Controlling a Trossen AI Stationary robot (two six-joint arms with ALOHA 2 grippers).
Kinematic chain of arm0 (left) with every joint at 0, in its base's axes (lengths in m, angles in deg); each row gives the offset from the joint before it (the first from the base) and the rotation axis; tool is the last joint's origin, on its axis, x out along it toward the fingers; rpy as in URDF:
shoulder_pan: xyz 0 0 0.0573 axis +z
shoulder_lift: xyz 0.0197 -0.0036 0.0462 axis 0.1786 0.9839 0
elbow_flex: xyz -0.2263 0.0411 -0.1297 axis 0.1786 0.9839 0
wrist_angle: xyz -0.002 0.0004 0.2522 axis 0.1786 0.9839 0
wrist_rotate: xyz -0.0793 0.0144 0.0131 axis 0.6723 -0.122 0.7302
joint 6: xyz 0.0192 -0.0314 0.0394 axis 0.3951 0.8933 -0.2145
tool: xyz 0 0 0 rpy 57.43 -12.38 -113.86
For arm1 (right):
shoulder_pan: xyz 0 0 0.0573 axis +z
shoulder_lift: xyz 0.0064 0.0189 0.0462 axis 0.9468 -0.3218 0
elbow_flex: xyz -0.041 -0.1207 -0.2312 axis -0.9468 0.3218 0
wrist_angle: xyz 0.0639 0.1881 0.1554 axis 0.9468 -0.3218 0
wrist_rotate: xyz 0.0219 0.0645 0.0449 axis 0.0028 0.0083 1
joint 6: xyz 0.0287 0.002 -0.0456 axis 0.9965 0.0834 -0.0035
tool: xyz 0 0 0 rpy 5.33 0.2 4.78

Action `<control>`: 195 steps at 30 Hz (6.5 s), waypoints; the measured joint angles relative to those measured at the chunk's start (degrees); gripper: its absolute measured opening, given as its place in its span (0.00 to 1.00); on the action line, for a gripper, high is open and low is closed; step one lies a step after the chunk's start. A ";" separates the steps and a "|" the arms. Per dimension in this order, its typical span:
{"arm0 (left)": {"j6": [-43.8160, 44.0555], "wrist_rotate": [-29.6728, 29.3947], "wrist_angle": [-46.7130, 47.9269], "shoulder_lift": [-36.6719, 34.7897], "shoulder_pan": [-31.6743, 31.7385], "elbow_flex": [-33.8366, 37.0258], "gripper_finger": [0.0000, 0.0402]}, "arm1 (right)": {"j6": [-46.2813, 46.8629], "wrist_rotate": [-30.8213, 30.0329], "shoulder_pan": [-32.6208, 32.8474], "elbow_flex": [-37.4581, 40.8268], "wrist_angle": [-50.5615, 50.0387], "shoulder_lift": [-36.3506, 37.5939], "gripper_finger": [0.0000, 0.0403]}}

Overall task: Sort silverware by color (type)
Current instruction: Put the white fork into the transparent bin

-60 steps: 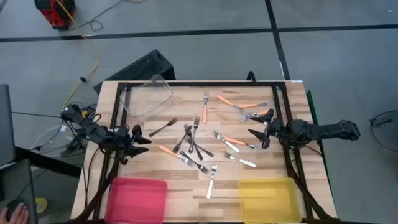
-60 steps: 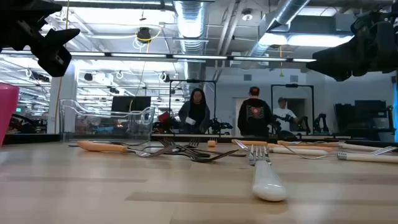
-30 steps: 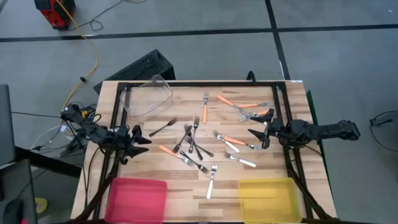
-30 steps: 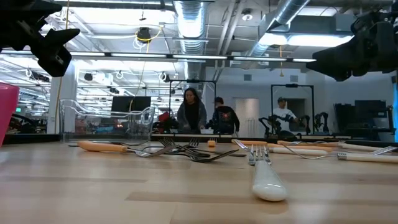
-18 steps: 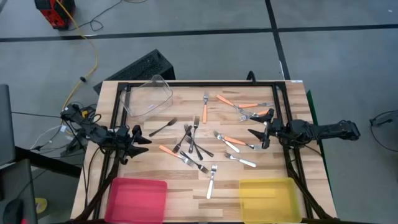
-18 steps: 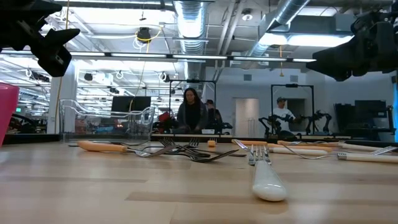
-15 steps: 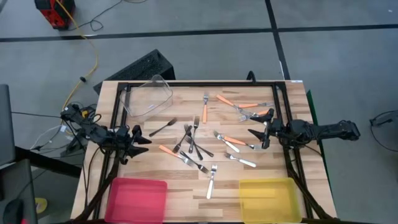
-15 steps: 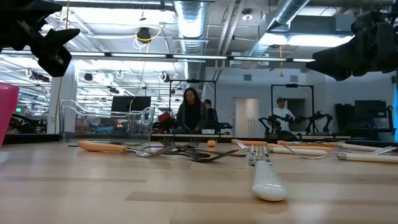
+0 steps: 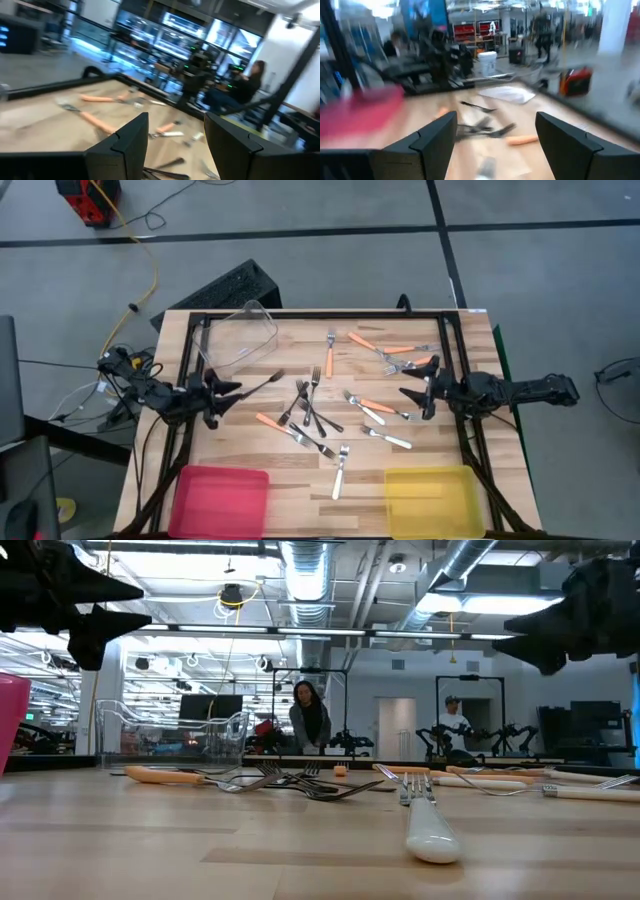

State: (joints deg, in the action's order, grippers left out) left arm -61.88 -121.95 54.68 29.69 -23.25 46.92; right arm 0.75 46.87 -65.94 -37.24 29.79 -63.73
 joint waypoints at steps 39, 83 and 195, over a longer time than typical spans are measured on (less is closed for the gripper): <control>-6.46 -10.07 -8.65 0.13 0.04 -8.04 0.44 | 11.12 -6.28 -6.00 -6.91 2.15 -0.84 0.74; -9.35 -13.43 9.50 0.11 0.04 -19.15 0.44 | 25.97 1.75 13.90 -41.66 -38.71 -63.76 0.74; -8.34 -14.57 15.30 0.83 0.09 -19.15 0.44 | -13.83 15.54 -20.65 -103.77 17.24 -125.85 0.16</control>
State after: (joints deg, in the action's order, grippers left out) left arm -70.22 -136.52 69.98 30.52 -23.17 27.78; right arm -13.08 62.42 -86.59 -141.01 47.03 -189.59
